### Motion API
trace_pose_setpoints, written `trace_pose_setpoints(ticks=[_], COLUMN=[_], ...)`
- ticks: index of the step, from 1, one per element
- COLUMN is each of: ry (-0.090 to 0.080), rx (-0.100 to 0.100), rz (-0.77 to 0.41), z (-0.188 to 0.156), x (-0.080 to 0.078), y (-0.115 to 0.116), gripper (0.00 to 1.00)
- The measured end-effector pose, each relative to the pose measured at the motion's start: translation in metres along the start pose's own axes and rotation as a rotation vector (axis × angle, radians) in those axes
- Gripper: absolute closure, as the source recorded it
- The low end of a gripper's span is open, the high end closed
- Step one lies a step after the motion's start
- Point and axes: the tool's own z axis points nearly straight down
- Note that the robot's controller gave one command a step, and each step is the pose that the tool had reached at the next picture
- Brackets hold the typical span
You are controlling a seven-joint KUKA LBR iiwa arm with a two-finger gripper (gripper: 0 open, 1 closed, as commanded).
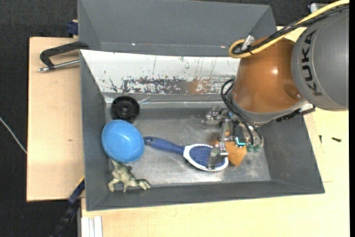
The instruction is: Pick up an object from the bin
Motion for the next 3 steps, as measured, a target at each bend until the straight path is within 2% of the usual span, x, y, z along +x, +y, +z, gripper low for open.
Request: trace_pose_setpoints(ticks=[1, 2, 3], ry=[-0.012, -0.015, -0.019], rx=[-0.003, -0.003, -0.002], rz=[0.224, 0.224, 0.152], z=[0.09, 0.088, -0.067], x=[0.003, 0.002, -0.001], y=[0.015, 0.015, 0.012], gripper=[0.0, 1.0, 1.0])
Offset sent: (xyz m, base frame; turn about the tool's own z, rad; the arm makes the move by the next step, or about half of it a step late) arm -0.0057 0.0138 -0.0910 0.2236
